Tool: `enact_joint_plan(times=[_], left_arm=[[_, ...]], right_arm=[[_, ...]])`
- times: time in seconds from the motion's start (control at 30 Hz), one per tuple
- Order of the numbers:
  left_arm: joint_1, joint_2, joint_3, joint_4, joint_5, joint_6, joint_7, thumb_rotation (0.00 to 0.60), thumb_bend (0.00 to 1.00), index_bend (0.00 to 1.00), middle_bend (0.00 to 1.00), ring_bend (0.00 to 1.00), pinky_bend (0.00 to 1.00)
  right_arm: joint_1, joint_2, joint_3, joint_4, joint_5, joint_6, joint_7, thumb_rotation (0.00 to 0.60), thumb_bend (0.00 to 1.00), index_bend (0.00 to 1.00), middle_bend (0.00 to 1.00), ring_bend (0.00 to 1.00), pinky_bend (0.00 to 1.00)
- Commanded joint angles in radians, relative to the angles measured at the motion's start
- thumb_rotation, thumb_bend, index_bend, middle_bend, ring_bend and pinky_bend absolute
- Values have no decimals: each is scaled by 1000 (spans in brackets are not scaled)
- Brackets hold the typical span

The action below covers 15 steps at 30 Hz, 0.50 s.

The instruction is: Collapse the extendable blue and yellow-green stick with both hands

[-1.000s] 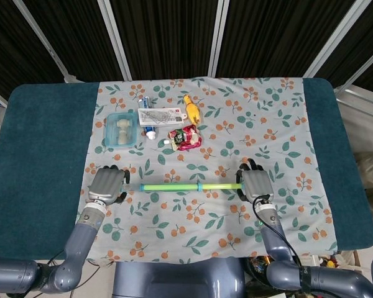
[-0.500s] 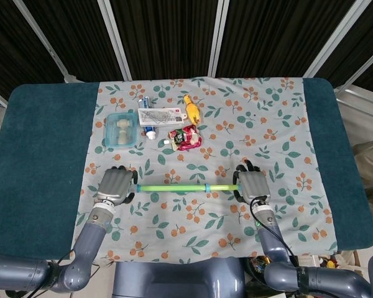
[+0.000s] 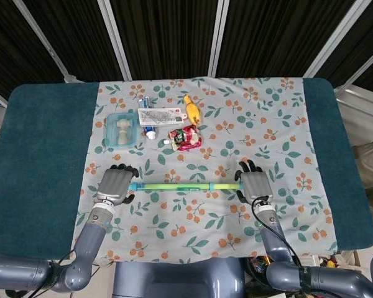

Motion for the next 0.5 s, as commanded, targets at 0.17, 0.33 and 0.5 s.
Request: enact_joint_plan(times=[0.17, 0.33, 0.5], left_arm=[[44, 81, 25, -39, 44, -1, -55, 600, 130, 157, 136, 92, 145], [120, 167, 72, -87, 172, 15, -170, 600, 131, 157, 136, 92, 145], [253, 290, 176, -111, 422, 58, -378, 600, 119, 139, 128, 92, 145]], right_arm=[[-10, 39, -18, -17, 19, 13, -21, 600, 171, 0, 0, 0, 175], [-60, 109, -54, -59, -60, 39, 41, 600, 168, 0, 0, 0, 175], [-165, 242, -135, -116, -250, 110, 176, 600, 141, 0, 0, 0, 175]])
